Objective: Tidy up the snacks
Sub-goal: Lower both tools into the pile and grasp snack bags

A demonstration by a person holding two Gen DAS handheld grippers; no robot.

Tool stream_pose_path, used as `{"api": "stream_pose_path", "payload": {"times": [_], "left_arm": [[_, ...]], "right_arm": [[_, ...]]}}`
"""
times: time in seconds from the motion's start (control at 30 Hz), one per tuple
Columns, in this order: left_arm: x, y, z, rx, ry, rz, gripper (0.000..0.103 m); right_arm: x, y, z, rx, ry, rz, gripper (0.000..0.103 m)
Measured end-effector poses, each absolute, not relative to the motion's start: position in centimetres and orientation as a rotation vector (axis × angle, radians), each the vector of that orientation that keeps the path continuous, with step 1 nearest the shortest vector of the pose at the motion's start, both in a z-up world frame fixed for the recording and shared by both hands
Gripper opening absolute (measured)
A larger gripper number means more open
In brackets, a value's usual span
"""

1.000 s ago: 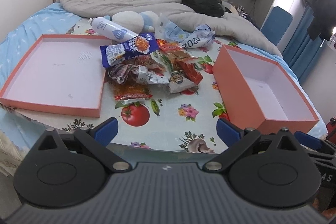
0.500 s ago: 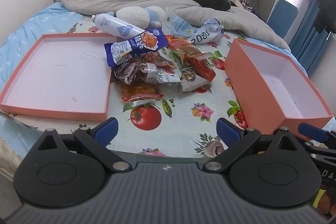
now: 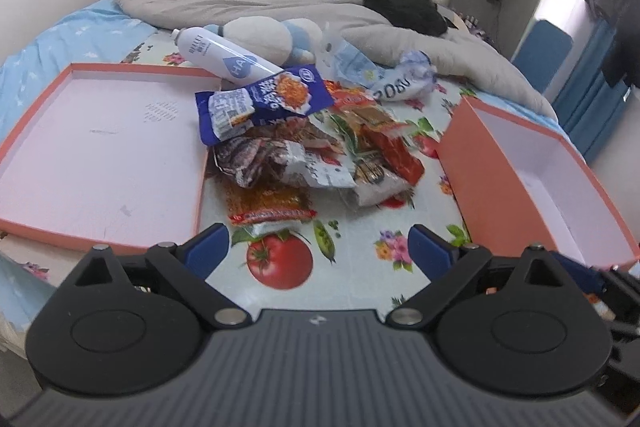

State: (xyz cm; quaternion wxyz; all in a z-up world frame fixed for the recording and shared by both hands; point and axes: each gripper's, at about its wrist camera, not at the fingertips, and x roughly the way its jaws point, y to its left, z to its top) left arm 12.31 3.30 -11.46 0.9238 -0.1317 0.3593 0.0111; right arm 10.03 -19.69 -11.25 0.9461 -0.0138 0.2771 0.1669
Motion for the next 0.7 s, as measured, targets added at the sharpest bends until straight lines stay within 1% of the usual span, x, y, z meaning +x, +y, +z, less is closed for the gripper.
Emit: {"api": "stream_pose_path", "payload": {"times": [0.2,0.57,0.67,0.7], "left_arm": [[14.8,4.9,-12.6,-0.296,0.765,0.049,0.097],[20.6,6.4,-16.5,-0.312,0.828,0.05,0.097],[22.4,6.5,-17.0,-0.312,0.834,0.052,0.094],[22.8,6.6,-17.1,-0.311,0.836,0.056,0.093]], "right_arm": [[12.7,-18.1,-12.8,-0.046,0.596,0.356,0.064],[18.3,-16.1,-15.8,-0.035,0.644,0.397,0.064],[20.1,-16.0,-16.9,-0.024,0.662,0.39,0.071],[20.7,-16.0,-17.2,-0.013,0.671,0.382,0.075]]}}
